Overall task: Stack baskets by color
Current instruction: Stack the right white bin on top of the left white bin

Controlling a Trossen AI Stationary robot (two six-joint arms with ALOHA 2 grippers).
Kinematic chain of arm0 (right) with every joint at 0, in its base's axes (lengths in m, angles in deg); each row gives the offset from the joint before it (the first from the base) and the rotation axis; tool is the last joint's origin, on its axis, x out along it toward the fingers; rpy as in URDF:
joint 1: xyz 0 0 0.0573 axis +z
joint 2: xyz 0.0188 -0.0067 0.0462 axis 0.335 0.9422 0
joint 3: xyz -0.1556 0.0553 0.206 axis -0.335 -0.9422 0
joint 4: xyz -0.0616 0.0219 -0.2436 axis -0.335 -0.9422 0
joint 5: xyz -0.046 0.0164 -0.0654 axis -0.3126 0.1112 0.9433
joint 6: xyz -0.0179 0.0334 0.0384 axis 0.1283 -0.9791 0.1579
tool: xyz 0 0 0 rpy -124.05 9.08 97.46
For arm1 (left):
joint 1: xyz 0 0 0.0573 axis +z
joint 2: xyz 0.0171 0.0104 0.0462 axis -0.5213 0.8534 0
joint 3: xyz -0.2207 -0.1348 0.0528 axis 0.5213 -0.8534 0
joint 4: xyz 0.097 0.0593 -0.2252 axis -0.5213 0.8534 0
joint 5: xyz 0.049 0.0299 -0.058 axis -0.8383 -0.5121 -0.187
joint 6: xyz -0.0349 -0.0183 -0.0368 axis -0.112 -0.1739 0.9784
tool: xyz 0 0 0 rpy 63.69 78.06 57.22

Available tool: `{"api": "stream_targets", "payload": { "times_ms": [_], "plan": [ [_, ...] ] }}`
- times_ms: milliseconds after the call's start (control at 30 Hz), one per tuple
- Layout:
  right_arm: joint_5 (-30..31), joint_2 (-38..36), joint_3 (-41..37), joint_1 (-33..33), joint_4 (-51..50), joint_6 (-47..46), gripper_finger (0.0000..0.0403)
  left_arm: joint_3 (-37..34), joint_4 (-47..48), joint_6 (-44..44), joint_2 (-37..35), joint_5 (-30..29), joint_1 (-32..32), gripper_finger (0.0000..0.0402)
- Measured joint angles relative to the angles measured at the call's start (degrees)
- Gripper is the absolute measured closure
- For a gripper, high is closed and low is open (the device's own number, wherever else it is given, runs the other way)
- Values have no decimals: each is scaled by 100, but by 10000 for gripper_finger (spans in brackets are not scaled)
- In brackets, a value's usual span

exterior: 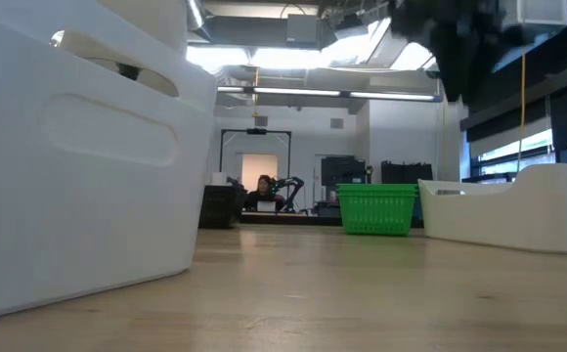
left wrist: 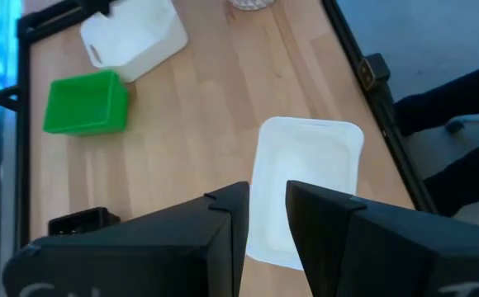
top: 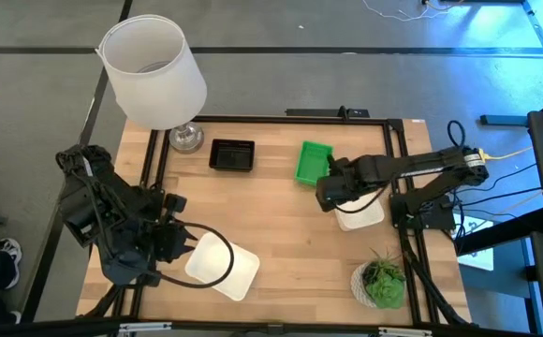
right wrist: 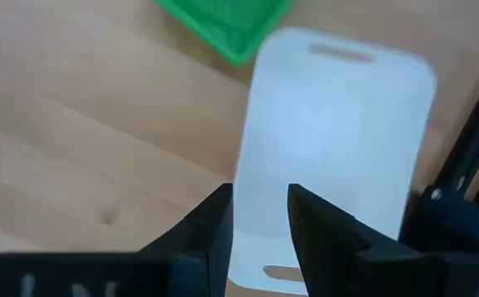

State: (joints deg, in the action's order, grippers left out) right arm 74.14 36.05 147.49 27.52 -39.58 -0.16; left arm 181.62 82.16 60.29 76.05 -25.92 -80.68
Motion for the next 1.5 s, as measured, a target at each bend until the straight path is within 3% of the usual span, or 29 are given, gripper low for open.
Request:
{"api": "stream_targets", "payload": {
  "times_ms": [333, 633, 1000, 1300, 1400, 1500],
  "plan": [
    [-520, 2, -1655, -591, 2289, 762, 286, 0, -2, 0, 2, -294, 75, 327],
    [-622, 0, -2259, -951, 2523, 796, 286, 0, 1, -2, 2, -294, 301, 327],
    [-719, 0, -3165, -984, 3593, 764, 286, 0, 3, -210, 2, -291, 549, 327],
    [-677, 0, -3258, -1004, 3696, 888, 287, 0, 2, -302, 2, -291, 612, 327],
    [-670, 0, -3258, -1010, 3705, 1074, 310, 0, 1, -302, 2, -281, 612, 327],
    [-660, 0, -3258, -1008, 3726, 1255, 367, 0, 1, -302, 2, -259, 612, 327]
  ]
}}
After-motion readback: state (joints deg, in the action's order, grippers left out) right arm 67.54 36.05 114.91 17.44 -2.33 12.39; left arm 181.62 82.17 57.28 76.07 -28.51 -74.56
